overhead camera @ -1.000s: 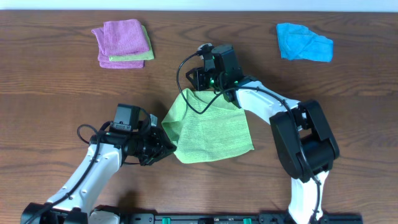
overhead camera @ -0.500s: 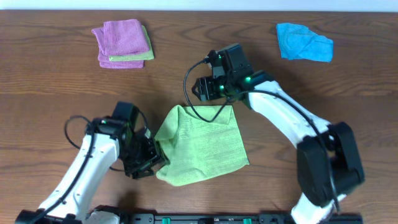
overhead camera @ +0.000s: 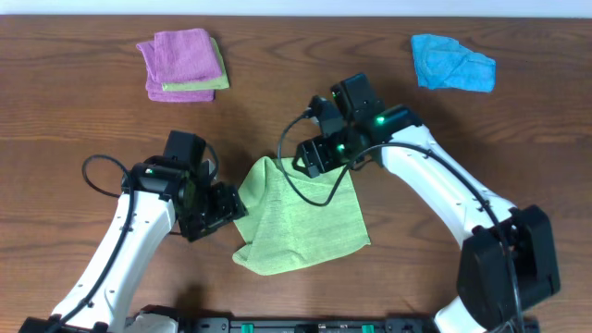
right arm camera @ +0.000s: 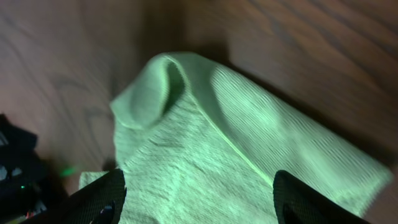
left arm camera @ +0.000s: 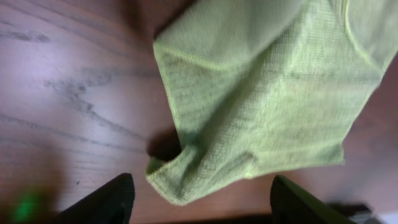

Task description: Fold the cloth

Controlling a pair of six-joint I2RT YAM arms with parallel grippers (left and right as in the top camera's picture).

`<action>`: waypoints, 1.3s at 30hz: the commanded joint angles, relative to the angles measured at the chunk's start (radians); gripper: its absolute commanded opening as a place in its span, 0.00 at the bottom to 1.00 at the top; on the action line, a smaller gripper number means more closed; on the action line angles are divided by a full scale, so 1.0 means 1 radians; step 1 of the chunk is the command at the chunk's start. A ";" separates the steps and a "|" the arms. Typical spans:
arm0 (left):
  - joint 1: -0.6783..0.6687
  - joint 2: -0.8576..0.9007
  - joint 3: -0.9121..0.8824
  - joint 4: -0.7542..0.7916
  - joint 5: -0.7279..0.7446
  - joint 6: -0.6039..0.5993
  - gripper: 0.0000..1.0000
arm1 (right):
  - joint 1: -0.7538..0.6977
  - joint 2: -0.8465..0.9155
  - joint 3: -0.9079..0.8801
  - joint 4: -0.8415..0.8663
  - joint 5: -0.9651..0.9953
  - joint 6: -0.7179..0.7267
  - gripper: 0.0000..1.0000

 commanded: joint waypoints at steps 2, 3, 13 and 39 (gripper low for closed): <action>0.002 0.013 0.013 0.011 -0.139 -0.052 0.63 | 0.076 0.032 0.002 0.042 -0.056 -0.010 0.77; 0.005 0.013 0.013 0.011 -0.200 -0.062 0.64 | 0.106 0.068 0.002 0.069 -0.056 0.006 0.77; 0.125 0.012 0.013 -0.035 -0.296 -0.056 0.69 | 0.153 0.213 0.002 0.214 -0.110 0.093 0.75; 0.252 -0.059 0.013 -0.039 -0.235 -0.039 0.69 | 0.167 0.345 0.002 0.438 -0.100 0.184 0.31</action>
